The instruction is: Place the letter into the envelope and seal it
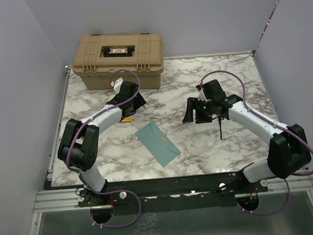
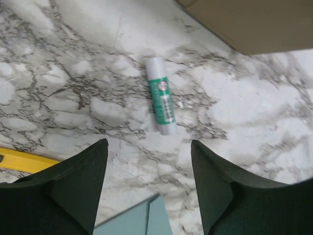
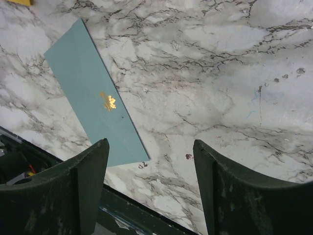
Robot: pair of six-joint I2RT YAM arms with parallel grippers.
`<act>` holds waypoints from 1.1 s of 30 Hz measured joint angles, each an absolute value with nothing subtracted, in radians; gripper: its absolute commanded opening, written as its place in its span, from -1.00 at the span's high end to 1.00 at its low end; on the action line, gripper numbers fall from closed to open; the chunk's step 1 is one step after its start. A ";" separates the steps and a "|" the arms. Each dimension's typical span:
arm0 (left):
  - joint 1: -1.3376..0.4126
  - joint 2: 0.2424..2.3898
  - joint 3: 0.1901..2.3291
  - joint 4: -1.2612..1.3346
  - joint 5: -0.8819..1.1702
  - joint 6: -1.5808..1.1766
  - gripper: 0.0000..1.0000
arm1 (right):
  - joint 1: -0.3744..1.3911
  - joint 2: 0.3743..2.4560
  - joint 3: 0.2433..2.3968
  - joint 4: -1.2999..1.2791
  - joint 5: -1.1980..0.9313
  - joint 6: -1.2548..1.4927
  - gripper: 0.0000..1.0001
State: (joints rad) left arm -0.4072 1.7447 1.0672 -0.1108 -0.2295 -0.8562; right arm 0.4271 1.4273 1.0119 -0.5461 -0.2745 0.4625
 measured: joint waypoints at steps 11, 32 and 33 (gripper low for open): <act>-0.408 1.358 1.005 -0.166 -0.123 -0.628 -0.98 | 0.427 1.461 1.020 -0.525 -0.231 0.498 -0.42; -0.408 0.651 1.271 -0.773 -0.719 -0.513 -0.98 | 0.427 1.132 1.395 -0.945 0.383 0.566 -0.99; -0.408 0.648 1.283 -0.793 -0.738 -0.515 -0.98 | 0.427 1.121 1.416 -0.968 0.403 0.568 -0.99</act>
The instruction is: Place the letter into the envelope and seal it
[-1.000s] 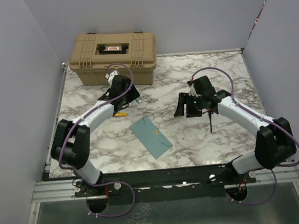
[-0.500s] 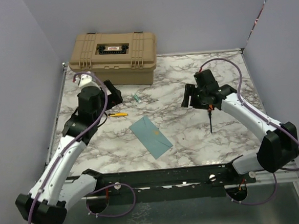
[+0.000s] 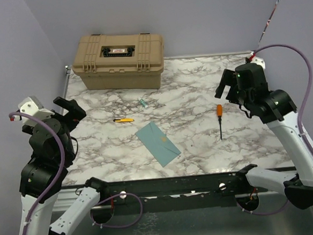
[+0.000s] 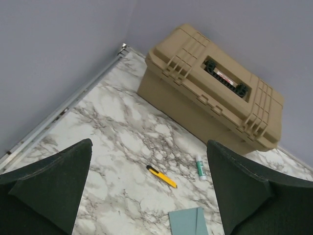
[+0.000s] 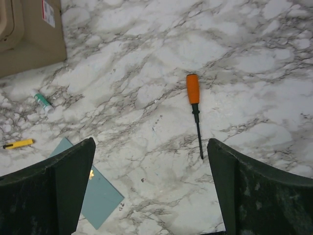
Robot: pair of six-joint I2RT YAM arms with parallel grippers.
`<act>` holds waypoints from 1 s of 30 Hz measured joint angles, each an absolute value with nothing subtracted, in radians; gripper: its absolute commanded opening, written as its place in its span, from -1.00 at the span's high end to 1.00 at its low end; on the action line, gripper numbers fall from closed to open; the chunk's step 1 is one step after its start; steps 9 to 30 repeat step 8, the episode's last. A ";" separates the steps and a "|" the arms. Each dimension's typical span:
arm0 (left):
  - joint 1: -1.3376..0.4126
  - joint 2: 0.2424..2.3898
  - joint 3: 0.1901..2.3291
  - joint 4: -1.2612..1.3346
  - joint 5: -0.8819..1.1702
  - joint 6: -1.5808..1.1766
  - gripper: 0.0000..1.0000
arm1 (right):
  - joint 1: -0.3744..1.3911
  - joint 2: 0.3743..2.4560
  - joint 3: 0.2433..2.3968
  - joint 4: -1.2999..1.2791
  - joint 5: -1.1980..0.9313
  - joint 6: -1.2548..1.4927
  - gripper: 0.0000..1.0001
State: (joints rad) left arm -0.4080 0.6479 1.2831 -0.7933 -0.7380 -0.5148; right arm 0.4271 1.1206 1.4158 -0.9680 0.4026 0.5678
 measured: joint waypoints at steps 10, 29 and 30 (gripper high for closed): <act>-0.408 0.593 1.323 -0.919 -0.824 -0.516 -0.98 | 0.427 1.042 1.586 -1.099 0.529 0.556 -0.99; -0.408 0.593 1.323 -0.919 -0.824 -0.516 -0.98 | 0.427 1.042 1.586 -1.099 0.529 0.556 -0.99; -0.408 0.593 1.323 -0.919 -0.824 -0.516 -0.98 | 0.427 1.042 1.586 -1.099 0.529 0.556 -0.99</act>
